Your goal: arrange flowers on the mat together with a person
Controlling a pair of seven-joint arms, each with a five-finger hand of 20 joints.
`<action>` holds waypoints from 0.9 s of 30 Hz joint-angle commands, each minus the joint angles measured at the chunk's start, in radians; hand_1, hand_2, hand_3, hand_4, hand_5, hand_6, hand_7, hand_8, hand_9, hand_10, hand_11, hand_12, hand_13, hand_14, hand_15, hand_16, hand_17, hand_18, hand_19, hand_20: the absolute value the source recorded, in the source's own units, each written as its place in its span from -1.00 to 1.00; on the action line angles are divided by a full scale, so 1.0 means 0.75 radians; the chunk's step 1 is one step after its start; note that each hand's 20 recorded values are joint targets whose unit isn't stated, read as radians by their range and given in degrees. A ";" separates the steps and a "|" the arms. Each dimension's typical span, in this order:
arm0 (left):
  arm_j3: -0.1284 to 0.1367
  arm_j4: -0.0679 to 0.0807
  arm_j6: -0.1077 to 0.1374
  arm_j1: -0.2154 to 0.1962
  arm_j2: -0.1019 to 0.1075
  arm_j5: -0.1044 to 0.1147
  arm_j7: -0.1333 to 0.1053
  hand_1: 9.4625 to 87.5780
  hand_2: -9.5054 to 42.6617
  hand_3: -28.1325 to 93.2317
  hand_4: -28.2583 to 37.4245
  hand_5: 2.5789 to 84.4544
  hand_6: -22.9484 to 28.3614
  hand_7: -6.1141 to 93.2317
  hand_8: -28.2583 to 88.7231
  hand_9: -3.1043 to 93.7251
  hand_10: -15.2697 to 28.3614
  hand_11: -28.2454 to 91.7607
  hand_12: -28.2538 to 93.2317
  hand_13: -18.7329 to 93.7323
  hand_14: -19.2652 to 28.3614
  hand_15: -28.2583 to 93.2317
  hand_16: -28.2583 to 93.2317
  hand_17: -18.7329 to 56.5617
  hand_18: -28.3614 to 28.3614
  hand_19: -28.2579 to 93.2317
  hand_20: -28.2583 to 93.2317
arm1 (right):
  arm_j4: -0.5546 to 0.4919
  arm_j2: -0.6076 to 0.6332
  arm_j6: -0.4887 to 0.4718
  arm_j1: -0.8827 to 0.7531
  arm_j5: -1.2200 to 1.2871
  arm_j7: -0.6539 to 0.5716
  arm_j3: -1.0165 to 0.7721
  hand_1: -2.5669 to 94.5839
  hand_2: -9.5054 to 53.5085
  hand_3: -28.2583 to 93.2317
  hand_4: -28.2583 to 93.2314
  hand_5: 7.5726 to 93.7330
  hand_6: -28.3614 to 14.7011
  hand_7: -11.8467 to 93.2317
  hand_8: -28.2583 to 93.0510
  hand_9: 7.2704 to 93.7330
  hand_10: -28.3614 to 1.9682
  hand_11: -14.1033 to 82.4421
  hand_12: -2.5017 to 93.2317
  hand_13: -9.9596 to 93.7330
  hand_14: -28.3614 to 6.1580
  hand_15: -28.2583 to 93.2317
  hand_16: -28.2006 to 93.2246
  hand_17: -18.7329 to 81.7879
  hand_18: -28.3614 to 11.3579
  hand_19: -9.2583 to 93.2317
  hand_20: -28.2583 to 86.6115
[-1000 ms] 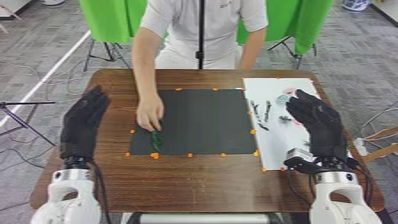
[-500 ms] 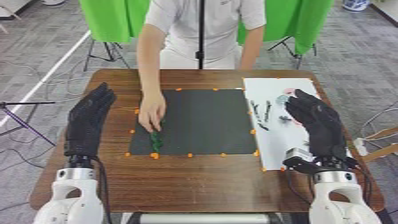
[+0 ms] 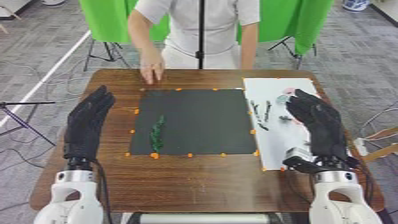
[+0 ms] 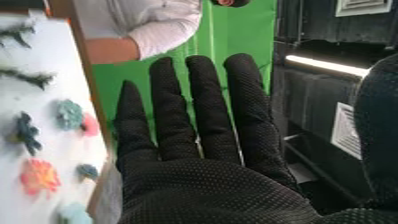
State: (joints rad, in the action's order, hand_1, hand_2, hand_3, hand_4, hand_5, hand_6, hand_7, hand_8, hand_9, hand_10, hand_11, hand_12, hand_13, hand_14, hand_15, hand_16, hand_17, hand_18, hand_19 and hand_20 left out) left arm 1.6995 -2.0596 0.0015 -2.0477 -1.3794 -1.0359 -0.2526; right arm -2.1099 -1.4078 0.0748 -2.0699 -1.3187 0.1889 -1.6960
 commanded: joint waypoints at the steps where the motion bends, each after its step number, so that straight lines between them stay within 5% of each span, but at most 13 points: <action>1: 0.011 0.010 0.021 -0.037 -0.011 -0.012 0.011 -0.48 -0.86 0.51 -0.69 0.01 0.05 -0.62 -0.62 -0.10 0.26 -0.30 -0.29 -0.11 0.42 -0.40 -0.50 -0.29 0.28 -0.50 -0.24 | -0.109 0.149 0.357 -0.029 -0.558 -0.163 -0.062 -0.41 -1.00 0.64 -1.00 0.08 0.35 -0.36 -0.75 0.17 -0.01 -0.44 -0.62 0.17 -0.09 -0.24 -0.09 -0.33 -0.44 -0.07 0.13; 4: 0.012 0.010 0.023 -0.043 -0.013 -0.018 0.016 -0.48 -0.87 0.51 -0.69 0.01 0.05 -0.62 -0.63 -0.10 0.26 -0.30 -0.29 -0.10 0.43 -0.40 -0.50 -0.29 0.29 -0.50 -0.24 | -0.133 0.219 0.376 -0.038 -0.887 -0.335 -0.134 -0.32 -1.00 0.63 -1.00 0.16 0.41 -0.33 -0.76 0.30 0.03 -0.37 -0.60 0.25 -0.02 -0.15 -0.10 -0.32 -0.45 0.05 0.16; 10: 0.009 0.011 0.015 -0.041 -0.009 -0.035 0.021 -0.48 -0.88 0.52 -0.69 0.01 0.05 -0.62 -0.63 -0.10 0.27 -0.30 -0.29 -0.10 0.43 -0.40 -0.50 -0.30 0.29 -0.50 -0.25 | -0.141 0.315 0.157 -0.063 -1.285 -0.679 -0.245 -0.19 -1.00 0.70 -1.00 0.11 0.41 -0.34 -0.77 0.33 0.06 -0.35 -0.59 0.29 0.05 -0.10 -0.12 -0.30 -0.42 0.11 0.16; 14: 0.012 0.010 0.011 -0.044 -0.008 -0.036 0.025 -0.48 -0.88 0.52 -0.69 0.00 0.05 -0.62 -0.63 -0.10 0.27 -0.30 -0.29 -0.10 0.43 -0.40 -0.50 -0.30 0.29 -0.50 -0.25 | -0.141 0.324 -0.134 -0.100 -1.394 -0.744 -0.332 -0.17 -1.00 0.71 -1.00 0.09 0.39 -0.37 -0.76 0.33 0.07 -0.35 -0.58 0.30 0.06 -0.08 -0.13 -0.29 -0.42 0.13 0.16; 18: 0.020 0.013 -0.010 -0.045 -0.009 -0.024 0.024 -0.48 -0.89 0.52 -0.68 0.00 0.05 -0.62 -0.63 -0.10 0.27 -0.30 -0.29 -0.11 0.44 -0.40 -0.50 -0.30 0.29 -0.50 -0.25 | -0.090 0.342 -0.247 -0.102 -1.422 -0.753 -0.338 -0.23 -1.00 0.65 -1.00 0.02 0.35 -0.43 -0.73 0.31 0.04 -0.35 -0.58 0.30 0.04 -0.04 -0.13 -0.29 -0.44 0.14 0.15; 21: 0.022 0.012 -0.008 -0.045 -0.006 -0.029 0.031 -0.49 -0.90 0.52 -0.68 0.00 0.05 -0.62 -0.63 -0.10 0.27 -0.30 -0.29 -0.11 0.44 -0.40 -0.50 -0.30 0.29 -0.50 -0.25 | -0.052 0.352 -0.270 -0.091 -1.505 -0.767 -0.309 -0.14 -1.00 0.43 -1.00 0.05 0.33 -0.44 -0.73 0.35 0.01 -0.34 -0.58 0.33 0.00 0.04 -0.14 -0.28 -0.46 0.15 0.14; 24: 0.020 0.013 -0.012 -0.042 -0.005 -0.029 0.037 -0.48 -0.90 0.52 -0.68 0.00 0.05 -0.62 -0.62 -0.10 0.27 -0.30 -0.29 -0.11 0.43 -0.40 -0.49 -0.31 0.29 -0.50 -0.25 | -0.023 0.361 -0.262 -0.084 -1.486 -0.801 -0.278 0.15 -1.00 -0.06 -1.00 0.16 0.31 -0.45 -0.72 0.48 0.02 -0.32 -0.57 0.39 0.00 0.13 -0.14 -0.25 -0.45 0.13 0.13; 26: 0.018 0.014 -0.019 -0.040 -0.006 -0.031 0.040 -0.48 -0.90 0.52 -0.69 0.00 0.05 -0.62 -0.62 -0.10 0.27 -0.30 -0.29 -0.11 0.43 -0.40 -0.49 -0.31 0.29 -0.51 -0.25 | 0.015 0.380 -0.247 -0.057 -1.537 -0.820 -0.232 0.24 -1.00 -0.22 -1.00 0.21 0.31 -0.46 -0.72 0.52 0.04 -0.30 -0.57 0.41 0.01 0.15 -0.14 -0.23 -0.46 0.13 0.12; 27: 0.017 0.017 -0.024 -0.038 -0.005 -0.032 0.043 -0.48 -0.90 0.52 -0.68 0.00 0.05 -0.63 -0.63 -0.10 0.27 -0.30 -0.29 -0.11 0.43 -0.40 -0.49 -0.31 0.29 -0.51 -0.25 | 0.029 0.383 -0.237 -0.057 -1.536 -0.833 -0.220 0.34 -1.00 -0.42 -0.87 0.27 0.31 -0.45 -0.72 0.57 0.03 -0.29 -0.55 0.43 0.01 0.19 -0.13 -0.21 -0.45 0.12 0.12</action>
State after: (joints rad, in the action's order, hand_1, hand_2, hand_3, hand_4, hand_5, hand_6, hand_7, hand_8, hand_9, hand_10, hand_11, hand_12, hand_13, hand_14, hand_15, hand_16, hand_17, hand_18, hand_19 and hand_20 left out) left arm 1.7119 -2.0570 0.0031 -2.0712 -1.3796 -1.0563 -0.2395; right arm -2.1381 -1.1452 -0.1342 -2.1242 -2.4347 -0.3874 -1.9252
